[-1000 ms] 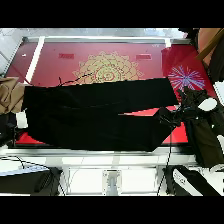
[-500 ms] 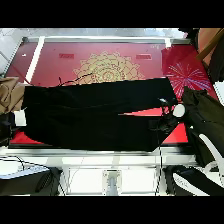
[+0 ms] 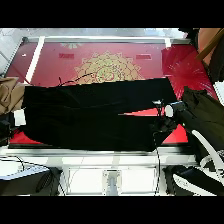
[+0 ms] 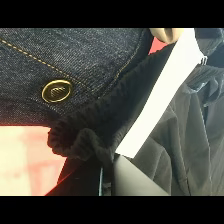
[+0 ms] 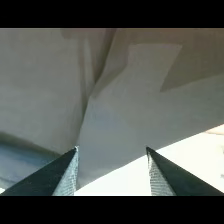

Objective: Fold the clothes and pants, and hang the long-sleeved shirts on hangers.

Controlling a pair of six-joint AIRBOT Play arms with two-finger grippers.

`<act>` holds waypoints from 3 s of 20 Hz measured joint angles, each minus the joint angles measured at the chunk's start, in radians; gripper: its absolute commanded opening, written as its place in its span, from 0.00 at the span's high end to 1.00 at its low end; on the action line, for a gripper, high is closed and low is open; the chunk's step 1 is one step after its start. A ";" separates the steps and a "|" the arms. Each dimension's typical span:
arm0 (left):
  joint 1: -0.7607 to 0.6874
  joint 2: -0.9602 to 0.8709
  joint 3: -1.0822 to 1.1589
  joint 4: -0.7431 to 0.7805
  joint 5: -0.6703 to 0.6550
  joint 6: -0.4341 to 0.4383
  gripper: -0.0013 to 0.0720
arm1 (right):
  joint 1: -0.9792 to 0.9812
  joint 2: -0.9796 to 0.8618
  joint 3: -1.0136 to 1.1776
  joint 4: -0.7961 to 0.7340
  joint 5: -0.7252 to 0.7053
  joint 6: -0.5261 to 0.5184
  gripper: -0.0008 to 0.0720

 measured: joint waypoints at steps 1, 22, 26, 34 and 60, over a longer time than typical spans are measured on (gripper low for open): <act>0.000 0.000 0.000 0.000 0.000 0.000 0.96 | 0.018 -0.003 0.000 0.002 0.005 -0.007 0.37; 0.033 0.073 0.060 -0.001 -0.040 -0.009 0.96 | 0.153 0.130 0.003 -0.250 0.240 0.112 0.97; 0.015 0.162 0.126 -0.005 -0.051 -0.039 0.97 | 0.143 0.259 0.020 -0.279 0.151 0.205 0.97; -0.282 0.158 0.382 0.149 0.079 -0.257 0.97 | -0.132 -0.005 0.385 -0.309 -0.218 0.263 0.97; -0.502 -0.114 0.549 0.317 0.195 -0.453 0.96 | -0.516 -0.657 0.845 0.319 -0.242 -0.192 0.38</act>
